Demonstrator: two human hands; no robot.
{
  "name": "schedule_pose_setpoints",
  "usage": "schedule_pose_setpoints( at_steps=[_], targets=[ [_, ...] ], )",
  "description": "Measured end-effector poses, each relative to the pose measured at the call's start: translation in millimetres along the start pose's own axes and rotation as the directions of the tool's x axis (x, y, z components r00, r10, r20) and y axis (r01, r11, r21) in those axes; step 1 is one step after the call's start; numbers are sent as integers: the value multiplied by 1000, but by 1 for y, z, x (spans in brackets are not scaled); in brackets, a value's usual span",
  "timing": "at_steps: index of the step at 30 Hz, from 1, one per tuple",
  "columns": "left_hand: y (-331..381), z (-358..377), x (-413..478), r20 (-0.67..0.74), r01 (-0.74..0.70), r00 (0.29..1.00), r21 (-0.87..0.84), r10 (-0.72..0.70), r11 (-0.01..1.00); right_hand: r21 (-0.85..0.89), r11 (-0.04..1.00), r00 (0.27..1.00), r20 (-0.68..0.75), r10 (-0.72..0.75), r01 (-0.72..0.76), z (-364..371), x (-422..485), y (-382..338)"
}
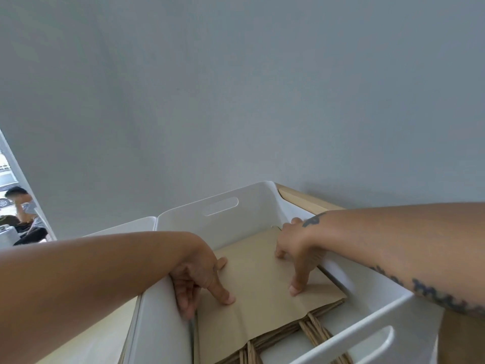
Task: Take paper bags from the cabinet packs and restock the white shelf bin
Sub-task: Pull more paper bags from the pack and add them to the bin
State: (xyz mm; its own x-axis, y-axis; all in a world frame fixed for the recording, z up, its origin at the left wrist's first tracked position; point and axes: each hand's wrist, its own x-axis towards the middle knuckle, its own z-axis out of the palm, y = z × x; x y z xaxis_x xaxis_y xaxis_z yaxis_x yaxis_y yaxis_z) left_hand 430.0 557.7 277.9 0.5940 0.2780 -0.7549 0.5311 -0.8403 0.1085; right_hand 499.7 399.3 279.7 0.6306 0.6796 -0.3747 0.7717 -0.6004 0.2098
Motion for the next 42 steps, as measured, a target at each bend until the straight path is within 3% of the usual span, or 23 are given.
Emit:
schedule_pose_setpoints(
  at_steps=[9,14,20,29,35,39,42],
  targets=[
    [-1,-1,3,-20,-9,1000,46,10,999,-13,999,996,86,-30,31,0,10,4],
    [-1,-4,-2,-193,-41,981,-22,36,999,93,995,999,43,-27,23,-6,6,9],
    [4,-14,-38,-464,-223,865,-9,194,975,259,966,995,-83,49,-26,-20,-23,15],
    [11,26,-147,-562,-188,801,94,208,978,390,920,946,-283,160,-39,-26,-141,15],
    [25,61,-208,-707,-375,609,141,358,916,457,884,872,-386,300,-102,3,-220,27],
    [41,85,-226,-683,-407,592,203,427,890,477,860,847,-368,385,-183,29,-268,38],
    [60,95,-233,-704,-440,522,262,482,859,489,832,807,-362,467,-262,48,-305,51]
  ],
)
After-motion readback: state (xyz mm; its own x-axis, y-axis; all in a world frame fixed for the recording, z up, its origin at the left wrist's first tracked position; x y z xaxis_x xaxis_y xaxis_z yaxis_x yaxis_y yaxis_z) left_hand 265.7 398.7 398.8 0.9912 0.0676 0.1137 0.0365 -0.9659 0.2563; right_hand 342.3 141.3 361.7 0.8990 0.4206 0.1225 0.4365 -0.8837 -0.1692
